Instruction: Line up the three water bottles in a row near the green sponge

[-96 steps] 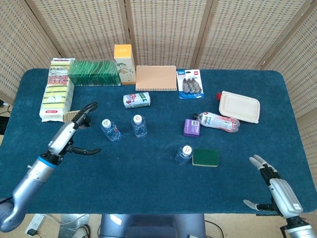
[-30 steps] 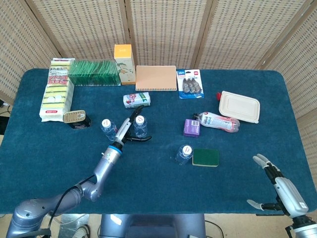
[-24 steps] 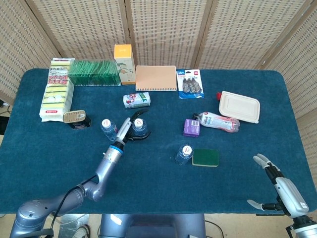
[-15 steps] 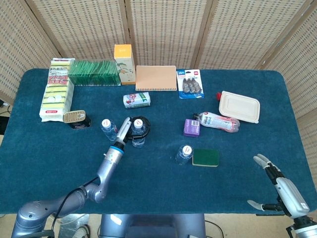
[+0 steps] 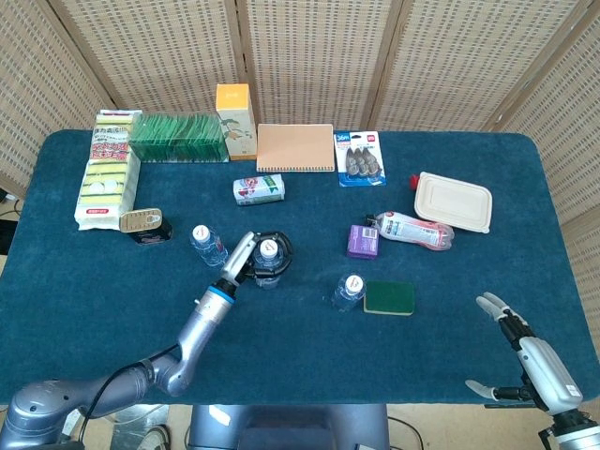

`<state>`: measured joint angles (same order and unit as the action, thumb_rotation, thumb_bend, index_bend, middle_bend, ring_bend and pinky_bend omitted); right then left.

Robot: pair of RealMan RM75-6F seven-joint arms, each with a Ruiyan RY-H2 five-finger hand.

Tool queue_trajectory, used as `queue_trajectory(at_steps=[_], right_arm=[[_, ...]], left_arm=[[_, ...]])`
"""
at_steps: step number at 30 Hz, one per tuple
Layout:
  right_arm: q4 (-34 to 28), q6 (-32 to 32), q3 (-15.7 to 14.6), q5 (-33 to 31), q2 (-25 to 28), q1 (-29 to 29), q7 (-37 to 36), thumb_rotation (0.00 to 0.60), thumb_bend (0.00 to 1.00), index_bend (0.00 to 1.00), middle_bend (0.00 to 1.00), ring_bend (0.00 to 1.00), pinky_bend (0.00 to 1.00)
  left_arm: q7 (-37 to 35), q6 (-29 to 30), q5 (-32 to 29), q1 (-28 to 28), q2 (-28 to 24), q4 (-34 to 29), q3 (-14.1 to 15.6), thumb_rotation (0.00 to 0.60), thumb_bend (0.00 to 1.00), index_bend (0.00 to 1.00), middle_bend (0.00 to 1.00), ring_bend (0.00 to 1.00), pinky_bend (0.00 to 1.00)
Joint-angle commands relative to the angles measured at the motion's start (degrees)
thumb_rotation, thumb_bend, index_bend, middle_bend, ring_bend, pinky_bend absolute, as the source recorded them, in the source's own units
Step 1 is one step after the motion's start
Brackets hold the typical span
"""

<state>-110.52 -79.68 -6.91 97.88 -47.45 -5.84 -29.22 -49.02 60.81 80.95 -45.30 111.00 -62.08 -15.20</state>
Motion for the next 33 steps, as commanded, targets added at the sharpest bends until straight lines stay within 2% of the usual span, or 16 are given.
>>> queue_trajectory(at_steps=[1,7,18,29,31,33], right_arm=[[-0.1,-0.1,-0.1,0.1,0.0,0.1,0.2,0.600,0.06,0.03,0.00,0.00,0.01],[-0.3,0.0,0.0,0.0,0.0,0.1,0.1,0.600,0.06,0.03,0.00,0.00,0.01],[-0.1,0.0,-0.1,0.1,0.4,-0.1,-0.8,0.600,0.06,0.03,0.00,0.00,0.01],[-0.4,0.8,-0.3,0.5,0.5,-0.5,-0.6,0.600,0.06,0.03,0.00,0.00,0.01],[-0.4,0.8,-0.3,0.5,0.6,-0.5,-0.6,0.600,0.06,0.03,0.00,0.00,0.01],[-0.4,0.8,-0.3,0.5,0.6,-0.5,-0.6,0.600,0.06,0.03,0.00,0.00,0.01]], left_arm=[[-0.6,0.9,2.7,0.2,-0.9,-1.4,2.4,0.600,0.32,0.63,0.51,0.40,0.54],[0.0,2.3,6.7,-0.8,0.4,-2.5,4.9,0.600,0.31,0.63,0.51,0.40,0.53],[1.1,0.3,4.5,-2.8,5.3,1.9,3.5,0.600,0.31,0.63,0.51,0.40,0.53],[0.1,-0.3,4.4,-4.0,7.9,5.6,3.2,0.600,0.29,0.63,0.51,0.40,0.50],[-0.1,-0.5,4.7,-4.3,8.2,6.3,3.5,0.600,0.29,0.62,0.50,0.36,0.46],[-1.3,-0.7,5.3,-4.5,8.2,6.7,4.2,0.600,0.29,0.53,0.42,0.26,0.37]])
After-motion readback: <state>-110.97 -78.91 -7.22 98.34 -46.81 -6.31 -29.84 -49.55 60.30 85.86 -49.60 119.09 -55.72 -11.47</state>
